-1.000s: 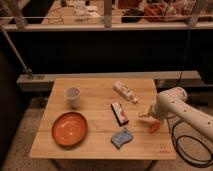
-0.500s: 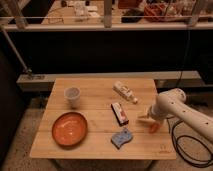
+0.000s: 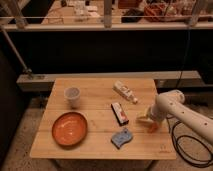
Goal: Place the pepper in the ceramic bowl
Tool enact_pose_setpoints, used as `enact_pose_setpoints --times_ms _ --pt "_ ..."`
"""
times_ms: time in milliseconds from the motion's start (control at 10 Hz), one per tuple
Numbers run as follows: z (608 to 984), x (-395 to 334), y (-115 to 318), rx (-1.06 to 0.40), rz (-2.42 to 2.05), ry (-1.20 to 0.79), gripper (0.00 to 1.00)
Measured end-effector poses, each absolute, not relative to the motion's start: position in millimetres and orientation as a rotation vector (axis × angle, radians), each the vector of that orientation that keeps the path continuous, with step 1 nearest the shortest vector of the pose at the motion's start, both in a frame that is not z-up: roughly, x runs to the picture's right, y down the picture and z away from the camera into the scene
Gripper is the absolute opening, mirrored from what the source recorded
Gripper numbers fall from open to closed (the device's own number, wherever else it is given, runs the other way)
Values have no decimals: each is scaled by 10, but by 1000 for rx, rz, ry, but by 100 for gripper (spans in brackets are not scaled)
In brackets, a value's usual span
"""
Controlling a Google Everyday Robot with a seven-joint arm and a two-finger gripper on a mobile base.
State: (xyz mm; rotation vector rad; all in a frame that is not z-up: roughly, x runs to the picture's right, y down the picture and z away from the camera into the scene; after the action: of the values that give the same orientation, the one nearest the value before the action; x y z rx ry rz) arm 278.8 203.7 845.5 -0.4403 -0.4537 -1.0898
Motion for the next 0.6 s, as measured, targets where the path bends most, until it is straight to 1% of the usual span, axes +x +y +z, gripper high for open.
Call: enact_pose_setpoints --times_ms 100,300,400,500,600 --pt "8453 2796 2063 -441 -1079 -454 78" --pt "8479 2739 2096 -440 -1066 -458 67" --pt "8482 2733 2100 -439 -1060 -459 59" --pt "8479 2751 2114 -438 -1049 -458 54" --pt "8485 2741 2116 -436 -1046 -460 52"
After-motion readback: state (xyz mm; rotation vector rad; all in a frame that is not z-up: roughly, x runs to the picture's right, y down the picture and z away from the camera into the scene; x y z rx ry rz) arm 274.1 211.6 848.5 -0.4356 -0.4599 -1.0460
